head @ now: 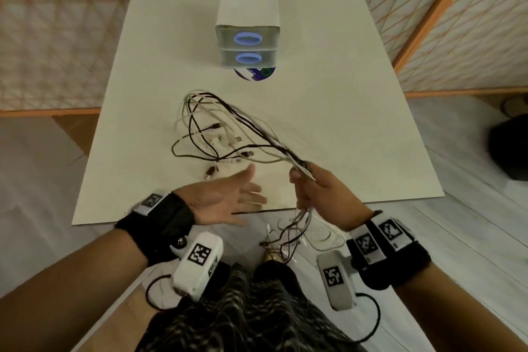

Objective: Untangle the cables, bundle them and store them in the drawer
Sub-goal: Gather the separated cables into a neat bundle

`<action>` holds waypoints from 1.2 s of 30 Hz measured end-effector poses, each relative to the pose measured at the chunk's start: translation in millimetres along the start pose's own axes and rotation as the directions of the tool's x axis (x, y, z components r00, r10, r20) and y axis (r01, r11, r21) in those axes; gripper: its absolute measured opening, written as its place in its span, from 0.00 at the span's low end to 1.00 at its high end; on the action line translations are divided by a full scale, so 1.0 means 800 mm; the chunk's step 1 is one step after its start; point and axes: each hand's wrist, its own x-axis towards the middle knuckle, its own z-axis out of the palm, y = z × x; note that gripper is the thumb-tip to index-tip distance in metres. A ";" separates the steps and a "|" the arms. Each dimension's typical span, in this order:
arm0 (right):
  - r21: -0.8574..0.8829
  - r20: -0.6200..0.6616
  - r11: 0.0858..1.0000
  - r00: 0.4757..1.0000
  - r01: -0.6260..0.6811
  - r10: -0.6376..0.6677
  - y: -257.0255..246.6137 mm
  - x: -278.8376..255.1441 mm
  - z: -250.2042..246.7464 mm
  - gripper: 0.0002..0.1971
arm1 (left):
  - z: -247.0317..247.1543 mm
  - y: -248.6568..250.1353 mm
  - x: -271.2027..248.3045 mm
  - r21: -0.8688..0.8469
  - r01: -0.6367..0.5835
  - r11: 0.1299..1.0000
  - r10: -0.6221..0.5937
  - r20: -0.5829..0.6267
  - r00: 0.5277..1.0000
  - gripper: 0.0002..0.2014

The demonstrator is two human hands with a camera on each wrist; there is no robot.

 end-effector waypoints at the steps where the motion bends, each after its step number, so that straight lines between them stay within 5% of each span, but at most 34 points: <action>1: -0.051 0.007 0.998 1.000 0.020 -0.020 -0.006 0.004 0.003 0.12 | 0.018 0.004 0.004 0.028 -0.050 0.998 0.049 0.020 0.999 0.56; 4: -0.150 0.056 0.982 0.993 0.111 -0.103 -0.019 0.012 0.016 0.11 | 0.066 0.041 0.021 -0.088 -0.266 0.960 0.258 -0.087 0.962 0.22; 5: -0.120 0.053 0.984 0.990 0.134 -0.128 -0.016 0.015 0.020 0.10 | 0.078 0.057 0.023 -0.194 -0.320 0.927 0.291 -0.163 0.943 0.18; 7: -0.057 0.031 0.984 0.985 0.169 -0.167 0.000 0.018 0.024 0.06 | 0.090 0.083 0.023 -0.346 -0.419 0.839 0.338 -0.272 0.901 0.19; 10: -0.327 0.043 0.930 0.985 0.169 -0.164 0.062 0.011 0.030 0.03 | 0.088 0.104 0.014 -0.435 -0.469 0.769 0.350 -0.326 0.878 0.21; 15: -0.437 0.058 0.891 0.992 0.122 -0.108 0.121 0.007 0.044 0.08 | 0.090 0.099 0.003 -0.379 -0.477 0.793 0.381 -0.303 0.874 0.21; 17: -0.593 0.103 0.779 0.978 0.205 -0.180 0.137 0.008 0.047 0.08 | 0.092 0.101 -0.003 -0.388 -0.500 0.774 0.420 -0.275 0.865 0.21; 19: -0.767 0.216 0.594 0.969 0.244 -0.120 0.159 -0.002 0.053 0.15 | 0.087 0.115 -0.016 -0.404 -0.553 0.729 0.488 -0.258 0.833 0.21; 22: -0.837 0.326 0.512 0.927 0.191 0.186 0.188 -0.029 0.044 0.28 | 0.078 0.137 -0.036 -0.390 -0.593 0.704 0.562 -0.204 0.802 0.20; 25: -0.794 0.245 0.608 0.906 -0.017 0.346 0.166 -0.015 0.010 0.19 | 0.077 0.127 -0.037 -0.243 -0.568 0.787 0.541 -0.171 0.823 0.20; 28: -0.276 0.121 0.921 0.940 -0.276 0.318 0.074 0.017 -0.013 0.13 | 0.086 0.089 -0.020 -0.067 -0.507 0.859 0.495 -0.140 0.858 0.20; 30: 0.042 0.189 0.964 0.950 -0.262 0.250 0.017 0.026 -0.020 0.23 | 0.092 0.061 -0.007 0.101 -0.492 0.865 0.502 -0.138 0.854 0.20; 32: 0.178 0.302 0.957 0.939 -0.227 0.166 -0.023 0.033 -0.016 0.34 | 0.097 0.035 0.007 0.291 -0.442 0.849 0.500 -0.166 0.850 0.17; 34: 0.177 0.280 0.967 0.952 -0.181 0.127 -0.051 0.038 0.001 0.25 | 0.097 0.011 0.020 0.495 -0.361 0.790 0.494 -0.166 0.853 0.13; 36: 0.078 0.171 0.991 0.981 -0.108 0.094 -0.065 0.047 0.016 0.10 | 0.094 -0.012 0.033 0.742 -0.234 0.629 0.458 -0.110 0.882 0.17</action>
